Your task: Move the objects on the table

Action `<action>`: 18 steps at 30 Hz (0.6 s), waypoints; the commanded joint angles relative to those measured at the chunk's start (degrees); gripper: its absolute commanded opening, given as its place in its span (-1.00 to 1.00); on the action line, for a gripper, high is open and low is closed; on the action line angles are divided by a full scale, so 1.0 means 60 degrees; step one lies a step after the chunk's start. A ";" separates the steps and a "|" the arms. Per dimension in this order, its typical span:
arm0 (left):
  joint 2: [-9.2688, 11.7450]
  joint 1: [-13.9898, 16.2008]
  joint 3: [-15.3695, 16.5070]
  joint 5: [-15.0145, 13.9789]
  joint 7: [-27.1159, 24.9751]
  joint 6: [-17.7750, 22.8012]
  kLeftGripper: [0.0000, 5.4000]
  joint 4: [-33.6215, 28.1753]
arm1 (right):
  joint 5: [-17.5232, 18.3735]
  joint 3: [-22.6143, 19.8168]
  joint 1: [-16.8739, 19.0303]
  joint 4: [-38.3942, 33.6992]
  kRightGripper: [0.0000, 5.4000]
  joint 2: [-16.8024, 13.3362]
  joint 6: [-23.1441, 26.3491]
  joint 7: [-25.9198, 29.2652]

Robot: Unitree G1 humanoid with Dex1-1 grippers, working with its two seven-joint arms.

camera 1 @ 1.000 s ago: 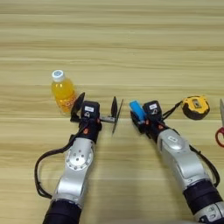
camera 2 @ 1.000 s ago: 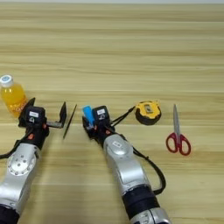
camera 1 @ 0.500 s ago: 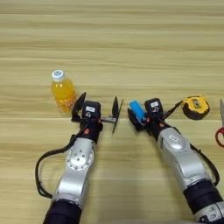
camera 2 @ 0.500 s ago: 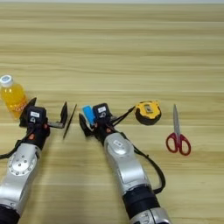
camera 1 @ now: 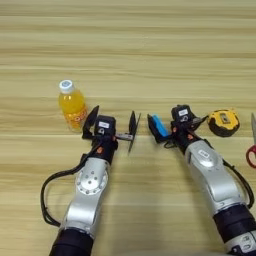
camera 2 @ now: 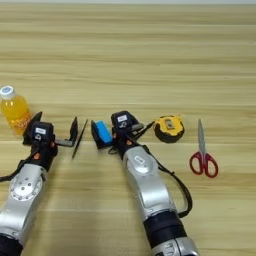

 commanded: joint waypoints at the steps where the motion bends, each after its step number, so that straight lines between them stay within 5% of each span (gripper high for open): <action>1: 0.0045 -0.0028 0.0006 0.0098 0.0031 0.0209 1.00 -0.0001 | 0.0035 -0.0392 -0.0111 -0.0237 1.00 -0.0225 -0.0179 -0.0205; 18: 0.0144 0.0077 -0.0044 0.0131 0.0016 0.0405 1.00 -0.0142 | 0.0499 -0.2125 -0.0038 -0.0447 1.00 -0.1209 -0.0870 -0.0540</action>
